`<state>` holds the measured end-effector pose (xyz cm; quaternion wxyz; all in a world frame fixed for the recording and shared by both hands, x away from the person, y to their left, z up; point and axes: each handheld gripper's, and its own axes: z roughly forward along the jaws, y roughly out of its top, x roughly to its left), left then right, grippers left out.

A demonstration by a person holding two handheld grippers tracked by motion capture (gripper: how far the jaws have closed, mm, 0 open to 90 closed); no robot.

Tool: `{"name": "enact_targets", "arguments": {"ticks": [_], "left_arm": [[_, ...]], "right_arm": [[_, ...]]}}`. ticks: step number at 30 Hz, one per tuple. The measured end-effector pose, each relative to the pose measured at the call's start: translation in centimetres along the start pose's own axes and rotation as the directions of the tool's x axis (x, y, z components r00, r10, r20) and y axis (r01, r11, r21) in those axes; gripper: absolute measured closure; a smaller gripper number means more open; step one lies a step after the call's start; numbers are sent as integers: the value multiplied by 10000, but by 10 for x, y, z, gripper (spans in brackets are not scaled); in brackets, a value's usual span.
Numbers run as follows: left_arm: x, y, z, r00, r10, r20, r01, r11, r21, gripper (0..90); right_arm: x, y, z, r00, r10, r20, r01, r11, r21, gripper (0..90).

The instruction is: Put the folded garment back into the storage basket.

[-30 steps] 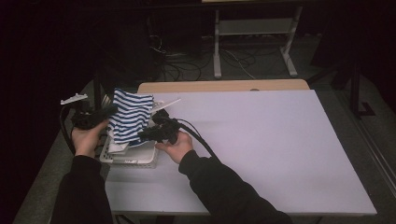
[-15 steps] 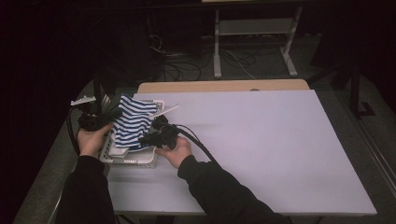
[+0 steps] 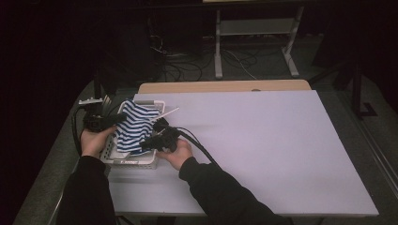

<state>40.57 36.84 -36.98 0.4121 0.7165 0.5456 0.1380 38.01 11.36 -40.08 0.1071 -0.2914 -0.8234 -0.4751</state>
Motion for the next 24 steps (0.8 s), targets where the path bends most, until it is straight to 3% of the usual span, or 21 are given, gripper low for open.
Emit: {"name": "enact_targets", "arguments": {"ticks": [1,4,5,6,7,9,14,17,20,21,24], "left_arm": [[-2,1,1,9998,24,-173,-22,9999,140,662],[-5,2,-1,9999,-84,-118,85,10000,45,582],[-5,2,-1,9999,-84,-118,85,10000,45,518],[-7,4,-2,9994,-98,-322,98,10000,-6,518],[-8,4,-4,9992,-84,-378,82,9999,-60,415],[-11,5,-6,9990,-142,-418,132,9996,-253,331],[-18,8,-10,9993,-259,-254,240,9971,-720,152],[-22,7,-11,9995,31,301,-6,9965,-839,97],[-26,8,-11,9981,117,609,-68,9968,-799,0],[-27,8,-12,9979,107,644,-50,9961,-879,0],[-30,8,-14,9968,153,786,-61,9933,-1158,0]], "right_arm": [[-1,0,1,9999,51,-94,-50,10000,67,656],[-3,0,0,9996,85,-283,-81,9999,146,571],[-3,0,0,9996,85,-283,-81,9999,146,571],[-3,1,-2,9995,32,-314,-26,9998,178,547],[-3,2,-5,9994,-66,-337,72,9999,154,489],[-3,4,-9,9991,-184,-380,190,9997,179,428],[-4,8,-22,9988,-482,-24,482,9988,94,234],[-4,11,-30,9972,-673,327,671,9977,75,130],[-6,13,-38,9974,-638,333,637,9980,55,51],[-6,14,-41,9968,-676,429,674,9977,66,10],[-7,15,-50,9948,-893,495,889,9960,98,0]]}}
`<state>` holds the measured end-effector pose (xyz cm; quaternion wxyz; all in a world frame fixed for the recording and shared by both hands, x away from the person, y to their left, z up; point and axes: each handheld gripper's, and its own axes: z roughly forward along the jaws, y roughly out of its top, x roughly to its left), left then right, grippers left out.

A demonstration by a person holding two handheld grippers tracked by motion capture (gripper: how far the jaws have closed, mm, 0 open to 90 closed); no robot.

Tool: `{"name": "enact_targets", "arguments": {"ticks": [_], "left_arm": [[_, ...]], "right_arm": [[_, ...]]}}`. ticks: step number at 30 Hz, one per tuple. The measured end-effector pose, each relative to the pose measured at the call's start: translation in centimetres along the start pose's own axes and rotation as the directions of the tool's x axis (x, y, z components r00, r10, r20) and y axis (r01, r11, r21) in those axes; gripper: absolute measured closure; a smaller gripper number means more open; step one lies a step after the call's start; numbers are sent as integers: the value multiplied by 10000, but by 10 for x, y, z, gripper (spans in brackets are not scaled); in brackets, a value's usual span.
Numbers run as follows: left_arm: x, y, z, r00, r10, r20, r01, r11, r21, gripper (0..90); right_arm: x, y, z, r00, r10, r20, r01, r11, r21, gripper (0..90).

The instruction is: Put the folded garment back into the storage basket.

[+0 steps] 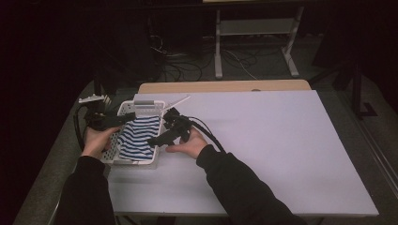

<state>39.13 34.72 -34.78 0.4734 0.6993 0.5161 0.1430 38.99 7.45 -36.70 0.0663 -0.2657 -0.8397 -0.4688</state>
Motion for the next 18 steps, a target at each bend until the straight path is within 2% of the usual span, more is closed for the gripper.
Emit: {"name": "enact_targets", "arguments": {"ticks": [10,18], "left_arm": [[-14,-2,-7,9976,669,-180,-672,9976,-189,0],[-24,-6,-11,9953,952,-149,-954,9953,-145,0]], "right_arm": [[-11,-1,-30,9994,-48,352,46,10000,48,0],[-20,-4,-51,9984,-104,559,104,9999,11,0]]}}
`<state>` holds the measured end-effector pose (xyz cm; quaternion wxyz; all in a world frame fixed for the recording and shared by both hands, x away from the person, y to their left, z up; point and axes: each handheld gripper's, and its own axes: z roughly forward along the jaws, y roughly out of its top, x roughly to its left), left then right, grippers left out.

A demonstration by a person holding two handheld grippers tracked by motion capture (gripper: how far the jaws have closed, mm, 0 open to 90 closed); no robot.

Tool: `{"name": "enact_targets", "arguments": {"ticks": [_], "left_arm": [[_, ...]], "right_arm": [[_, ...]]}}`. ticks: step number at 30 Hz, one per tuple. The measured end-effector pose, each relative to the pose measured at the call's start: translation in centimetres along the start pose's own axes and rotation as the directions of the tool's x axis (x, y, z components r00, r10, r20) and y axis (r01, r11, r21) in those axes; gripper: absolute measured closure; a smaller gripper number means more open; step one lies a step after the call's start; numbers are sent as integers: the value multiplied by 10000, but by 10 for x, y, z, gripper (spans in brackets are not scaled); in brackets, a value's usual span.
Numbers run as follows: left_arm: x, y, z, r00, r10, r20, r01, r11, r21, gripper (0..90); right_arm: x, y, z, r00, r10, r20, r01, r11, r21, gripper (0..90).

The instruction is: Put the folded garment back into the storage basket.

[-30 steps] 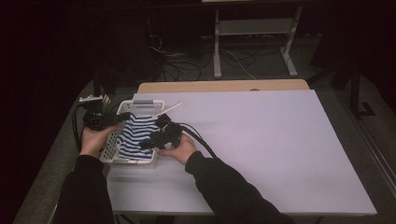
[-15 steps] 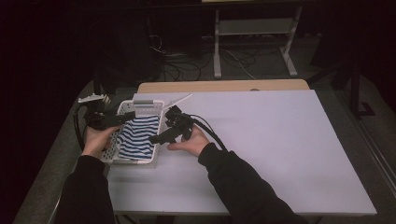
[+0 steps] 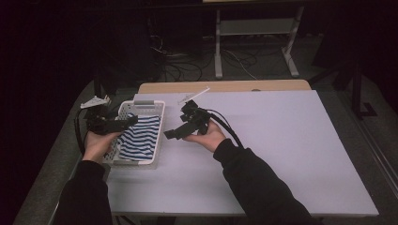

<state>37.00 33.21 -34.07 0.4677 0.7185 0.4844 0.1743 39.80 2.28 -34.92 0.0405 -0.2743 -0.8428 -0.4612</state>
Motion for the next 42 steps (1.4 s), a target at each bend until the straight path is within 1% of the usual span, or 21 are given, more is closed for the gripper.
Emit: {"name": "enact_targets", "arguments": {"ticks": [2,4,6,8,14,18,22,25,28,29,30,31,33,37,39,42], "left_arm": [[-3,-1,0,9999,114,-38,-115,9999,-63,0],[-5,-2,0,9994,245,-239,-250,9995,-213,0],[-6,-4,0,9996,205,-201,-210,9994,-262,0],[-7,-6,0,9992,288,-262,-294,9993,-247,0],[-12,-10,-3,9993,359,-143,-365,9985,-417,0],[-15,-13,-5,9986,457,-250,-467,9981,-403,0],[-15,-17,-7,9990,377,-232,-390,9977,-556,0],[-15,-22,-8,9997,232,-87,-238,9976,-647,0],[-17,-28,-9,9995,290,-140,-298,9978,-599,0],[-17,-30,-10,9996,240,-126,-248,9976,-650,0],[-17,-30,-10,9996,240,-126,-248,9976,-650,0],[-17,-32,-12,9998,188,-113,-196,9969,-762,0],[-18,-34,-13,9997,214,-106,-221,9966,-799,0],[-23,-36,-16,9994,323,-107,-332,9949,-948,0],[-24,-37,-18,9995,306,-13,-306,9942,-1035,0],[-26,-38,-21,9992,405,-41,-407,9940,-1016,0]], "right_arm": [[-2,-1,-4,9999,-49,135,48,10000,33,0],[-4,-2,-8,9994,-71,352,69,10000,48,0],[-6,-4,-11,9991,-59,412,57,10000,42,0],[-9,-5,-16,9987,-77,499,74,10000,62,0],[-17,-9,-28,9978,-62,664,60,10000,39,0],[-21,-12,-35,9973,-65,732,64,10000,16,0],[-25,-16,-40,9967,-23,815,20,10000,33,0],[-27,-18,-45,9965,-5,841,2,10000,35,0],[-29,-20,-48,9963,-16,855,15,10000,17,0],[-31,-22,-51,9959,-15,902,16,10000,0,0],[-31,-22,-51,9959,-15,902,16,10000,0,0],[-33,-24,-54,9956,5,942,-3,10000,-20,0],[-33,-25,-55,9955,25,949,-19,10000,-60,0],[-38,-31,-63,9947,89,1023,-73,9998,-161,0],[-41,-33,-66,9942,126,1065,-103,9997,-222,0],[-43,-36,-70,9935,153,1128,-132,9997,-193,0]]}}
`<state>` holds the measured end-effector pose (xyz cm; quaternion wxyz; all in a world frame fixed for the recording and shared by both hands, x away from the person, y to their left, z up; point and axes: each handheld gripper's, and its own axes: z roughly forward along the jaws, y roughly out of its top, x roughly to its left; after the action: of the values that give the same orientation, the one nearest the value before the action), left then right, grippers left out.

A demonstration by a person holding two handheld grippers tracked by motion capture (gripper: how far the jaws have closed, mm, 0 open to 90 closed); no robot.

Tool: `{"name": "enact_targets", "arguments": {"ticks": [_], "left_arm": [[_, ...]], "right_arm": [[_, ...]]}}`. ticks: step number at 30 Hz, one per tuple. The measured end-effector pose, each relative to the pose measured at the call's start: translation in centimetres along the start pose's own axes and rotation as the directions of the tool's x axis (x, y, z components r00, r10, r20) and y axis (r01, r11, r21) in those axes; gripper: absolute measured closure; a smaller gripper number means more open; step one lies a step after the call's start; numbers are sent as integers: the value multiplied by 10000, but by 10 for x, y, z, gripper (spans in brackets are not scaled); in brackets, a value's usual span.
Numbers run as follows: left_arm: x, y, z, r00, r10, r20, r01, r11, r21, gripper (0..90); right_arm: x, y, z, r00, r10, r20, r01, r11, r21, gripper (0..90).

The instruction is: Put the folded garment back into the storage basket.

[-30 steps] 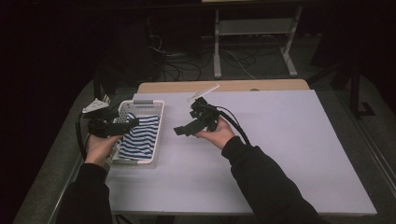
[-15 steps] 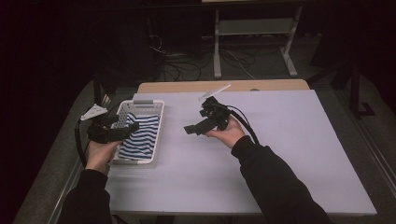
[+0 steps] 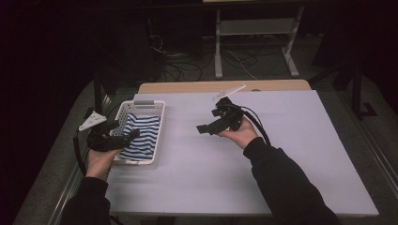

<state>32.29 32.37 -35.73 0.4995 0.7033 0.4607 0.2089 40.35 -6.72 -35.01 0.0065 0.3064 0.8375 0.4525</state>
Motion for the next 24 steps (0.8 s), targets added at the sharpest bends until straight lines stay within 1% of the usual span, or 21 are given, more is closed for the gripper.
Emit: {"name": "enact_targets", "arguments": {"ticks": [7,9,12,14,21,24], "left_arm": [[-4,-7,-6,9999,52,-98,-54,9998,-216,0],[-4,-11,-7,10000,-62,-71,60,9998,-208,0],[-6,-18,-7,9999,-30,-138,28,9999,-140,0],[-6,-23,-8,9999,-100,-110,99,9998,-152,0],[-9,-32,-12,9998,-38,-170,34,9997,-236,0],[-12,-36,-13,9996,35,-292,-43,9997,-260,0]], "right_arm": [[-8,-9,-13,9999,51,164,-50,9999,-96,0],[-10,-12,-17,9997,90,230,-87,9999,-143,0],[-14,-16,-23,9995,130,299,-125,9998,-174,0],[-17,-19,-27,9992,157,366,-150,9997,-181,0],[-25,-29,-41,9979,280,592,-266,9994,-234,0],[-27,-33,-46,9971,307,691,-291,9993,-242,0]]}}
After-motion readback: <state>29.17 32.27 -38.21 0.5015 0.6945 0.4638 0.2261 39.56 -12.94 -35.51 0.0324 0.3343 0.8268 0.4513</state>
